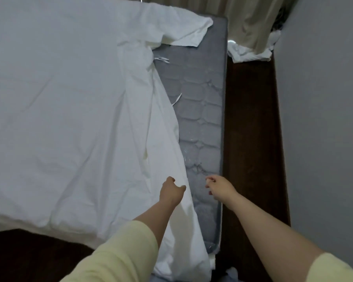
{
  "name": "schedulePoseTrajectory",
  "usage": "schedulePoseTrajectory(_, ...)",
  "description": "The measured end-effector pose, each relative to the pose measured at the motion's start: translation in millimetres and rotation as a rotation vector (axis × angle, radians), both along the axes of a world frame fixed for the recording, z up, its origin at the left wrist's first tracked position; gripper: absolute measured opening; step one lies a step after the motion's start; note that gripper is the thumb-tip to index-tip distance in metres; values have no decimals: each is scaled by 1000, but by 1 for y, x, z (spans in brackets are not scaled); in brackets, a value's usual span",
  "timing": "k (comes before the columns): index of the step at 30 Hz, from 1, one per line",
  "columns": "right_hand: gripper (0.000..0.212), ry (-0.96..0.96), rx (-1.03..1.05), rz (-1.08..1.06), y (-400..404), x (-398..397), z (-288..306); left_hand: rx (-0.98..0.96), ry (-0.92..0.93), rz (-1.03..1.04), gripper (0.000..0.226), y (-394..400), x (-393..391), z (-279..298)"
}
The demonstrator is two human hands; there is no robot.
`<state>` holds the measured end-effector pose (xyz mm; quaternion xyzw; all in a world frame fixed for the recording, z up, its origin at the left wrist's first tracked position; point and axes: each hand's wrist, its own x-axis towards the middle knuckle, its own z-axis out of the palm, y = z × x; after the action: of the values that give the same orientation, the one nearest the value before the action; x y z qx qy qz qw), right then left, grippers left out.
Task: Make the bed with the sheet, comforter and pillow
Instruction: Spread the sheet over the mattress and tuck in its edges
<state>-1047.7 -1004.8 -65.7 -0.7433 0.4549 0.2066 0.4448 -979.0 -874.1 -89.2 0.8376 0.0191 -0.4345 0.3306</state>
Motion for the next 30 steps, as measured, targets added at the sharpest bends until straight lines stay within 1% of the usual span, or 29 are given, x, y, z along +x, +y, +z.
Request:
schedulePoseTrajectory(4,37,28,76,118,-16,32,-39,102,-16,96,67,-23,1,-38)
schedulePoseTrajectory(7,39,31,137,253,-32,55,-68,251,-34,125,73,-45,-2,-70)
schedulePoseTrajectory(9,40,27,197,342,-42,67,-83,386,-46,119,74,-60,-5,-89)
schedulePoseTrajectory(10,40,19,229,374,-46,70,-87,465,-75,107,69,-67,-7,-98)
schedulePoseTrajectory(11,41,11,248,402,-51,73,-95,522,-128,111,57,-72,-7,-106)
schedulePoseTrajectory(12,42,4,258,436,-56,75,-101,538,-186,135,41,-74,-4,-112)
schedulePoseTrajectory(13,42,12,269,463,-61,78,-108,504,-221,201,29,-73,0,-116)
schedulePoseTrajectory(14,43,12,276,477,-65,82,-114,419,-240,314,20,-67,7,-116)
schedulePoseTrajectory(15,44,21,286,491,-66,85,-118,294,-221,476,17,-57,9,-111)
schedulePoseTrajectory(16,45,14,296,491,-64,87,-119,167,-182,630,24,-47,10,-100)
schedulePoseTrajectory(17,45,-5,313,474,-58,90,-119,48,-124,764,30,-35,7,-87)
schedulePoseTrajectory(18,45,-43,352,438,-51,92,-116,-42,-56,850,31,-26,5,-75)
schedulePoseTrajectory(20,49,-71,487,339,-29,101,-116,-184,119,957,22,-17,0,-50)
schedulePoseTrajectory(21,51,-57,565,284,-16,105,-116,-248,204,1019,18,-14,-5,-39)
schedulePoseTrajectory(22,49,-44,653,217,-3,109,-114,-281,256,1062,16,-11,-9,-30)
schedulePoseTrajectory(24,38,-69,794,80,9,118,-103,-263,267,1051,17,-13,-11,-20)
schedulePoseTrajectory(25,45,-93,874,5,10,121,-96,-218,216,1023,19,-14,-13,-21)
schedulePoseTrajectory(26,51,-105,930,-71,10,124,-90,-167,146,979,27,-16,-15,-20)
schedulePoseTrajectory(27,55,-110,944,-97,8,126,-88,-118,83,923,42,-17,-16,-22)
schedulePoseTrajectory(28,53,-122,905,-29,7,124,-81,-79,26,845,58,-19,-20,-22)
schedulePoseTrajectory(29,44,-112,801,98,8,120,-77,-11,-30,736,69,-22,-23,-21)
schedulePoseTrajectory(30,32,-105,676,205,7,115,-73,80,-76,628,72,-25,-29,-21)
